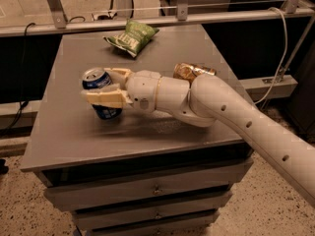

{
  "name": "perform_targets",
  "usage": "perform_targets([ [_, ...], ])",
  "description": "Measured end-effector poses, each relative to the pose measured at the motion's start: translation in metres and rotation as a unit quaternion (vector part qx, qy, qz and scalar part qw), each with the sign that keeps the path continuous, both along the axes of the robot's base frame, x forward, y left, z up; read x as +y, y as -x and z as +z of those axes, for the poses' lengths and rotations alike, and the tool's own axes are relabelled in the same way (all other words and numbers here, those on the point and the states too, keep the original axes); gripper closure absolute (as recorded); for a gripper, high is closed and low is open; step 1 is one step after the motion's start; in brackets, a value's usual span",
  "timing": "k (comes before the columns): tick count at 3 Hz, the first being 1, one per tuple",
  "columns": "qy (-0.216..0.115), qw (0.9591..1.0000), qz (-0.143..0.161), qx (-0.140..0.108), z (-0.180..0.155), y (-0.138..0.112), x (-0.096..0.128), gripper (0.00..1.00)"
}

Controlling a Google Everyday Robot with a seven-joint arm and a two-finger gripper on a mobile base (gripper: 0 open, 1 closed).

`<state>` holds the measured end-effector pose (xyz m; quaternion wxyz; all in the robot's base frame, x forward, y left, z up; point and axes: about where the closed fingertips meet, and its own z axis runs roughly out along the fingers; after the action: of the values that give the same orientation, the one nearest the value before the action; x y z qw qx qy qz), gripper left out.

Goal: Place pepsi can upright

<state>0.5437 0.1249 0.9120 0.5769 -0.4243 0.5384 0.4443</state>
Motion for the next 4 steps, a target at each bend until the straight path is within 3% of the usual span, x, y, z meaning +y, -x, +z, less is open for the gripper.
perform_targets([
  [3, -0.009, 0.9998, -0.004, 0.018, -0.024, 0.014, -0.023, 0.12],
  [4, -0.003, 0.9998, -0.007, 0.02, -0.024, 0.019, -0.034, 0.0],
])
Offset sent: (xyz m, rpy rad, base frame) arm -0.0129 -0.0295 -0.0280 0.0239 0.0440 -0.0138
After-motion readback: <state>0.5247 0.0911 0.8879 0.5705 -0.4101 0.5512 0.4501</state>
